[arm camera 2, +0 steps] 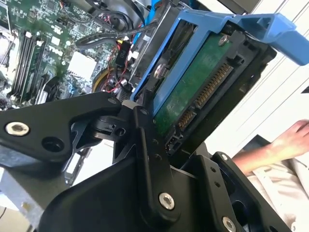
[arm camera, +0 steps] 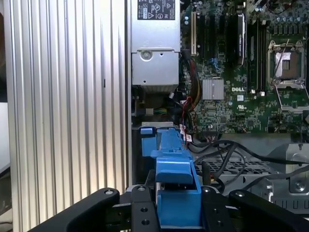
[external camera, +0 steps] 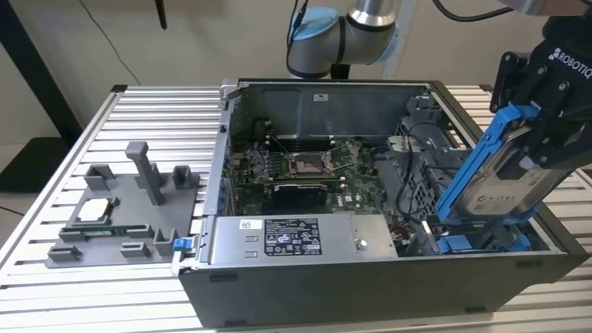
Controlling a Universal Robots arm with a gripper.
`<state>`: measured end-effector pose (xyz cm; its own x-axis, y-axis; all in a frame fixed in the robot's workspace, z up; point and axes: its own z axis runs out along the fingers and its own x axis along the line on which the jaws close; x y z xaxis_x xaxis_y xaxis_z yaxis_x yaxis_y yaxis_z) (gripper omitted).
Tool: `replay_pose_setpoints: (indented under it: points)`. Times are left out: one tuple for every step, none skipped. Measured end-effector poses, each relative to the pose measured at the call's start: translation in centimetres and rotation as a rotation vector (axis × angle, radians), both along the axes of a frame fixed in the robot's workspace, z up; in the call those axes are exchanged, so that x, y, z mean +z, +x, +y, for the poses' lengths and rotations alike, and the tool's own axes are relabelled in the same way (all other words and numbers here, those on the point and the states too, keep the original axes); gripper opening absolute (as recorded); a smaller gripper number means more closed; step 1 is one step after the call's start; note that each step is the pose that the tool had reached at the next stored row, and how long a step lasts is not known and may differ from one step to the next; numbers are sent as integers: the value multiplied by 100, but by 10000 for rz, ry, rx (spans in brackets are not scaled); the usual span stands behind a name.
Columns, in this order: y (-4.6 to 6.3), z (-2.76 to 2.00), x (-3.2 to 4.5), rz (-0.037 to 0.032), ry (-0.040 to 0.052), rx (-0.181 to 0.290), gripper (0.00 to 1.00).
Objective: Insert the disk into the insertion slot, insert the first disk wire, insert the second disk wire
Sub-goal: 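Insert the disk into the insertion slot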
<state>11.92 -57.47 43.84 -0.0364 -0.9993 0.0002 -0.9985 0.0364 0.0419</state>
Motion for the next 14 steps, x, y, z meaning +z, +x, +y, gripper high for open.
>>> replay_pose_setpoints:
  points:
    - [0, 0, -5, 0, -1, 0, 0]
    - [0, 0, -10, 0, 0, 0, 0]
    - [0, 0, -16, 0, 0, 0, 0]
    - [0, 0, -20, 0, -1, 0, 0]
    - [0, 0, -24, 0, -1, 0, 0]
    - [0, 0, -27, 0, -1, 0, 0]
    - [0, 0, -30, 0, -1, 0, 0]
    - [0, 0, -34, 0, 0, 0, 0]
    - [0, 0, -39, 0, 0, 0, 0]
    - [0, 0, -44, 0, -1, 0, 0]
    - [0, 0, -50, 0, -1, 0, 0]
    - [0, 0, -58, 0, 0, 0, 0]
    - [0, 0, -66, 0, 0, 0, 0]
    - [0, 0, -75, 0, -1, 0, 0]
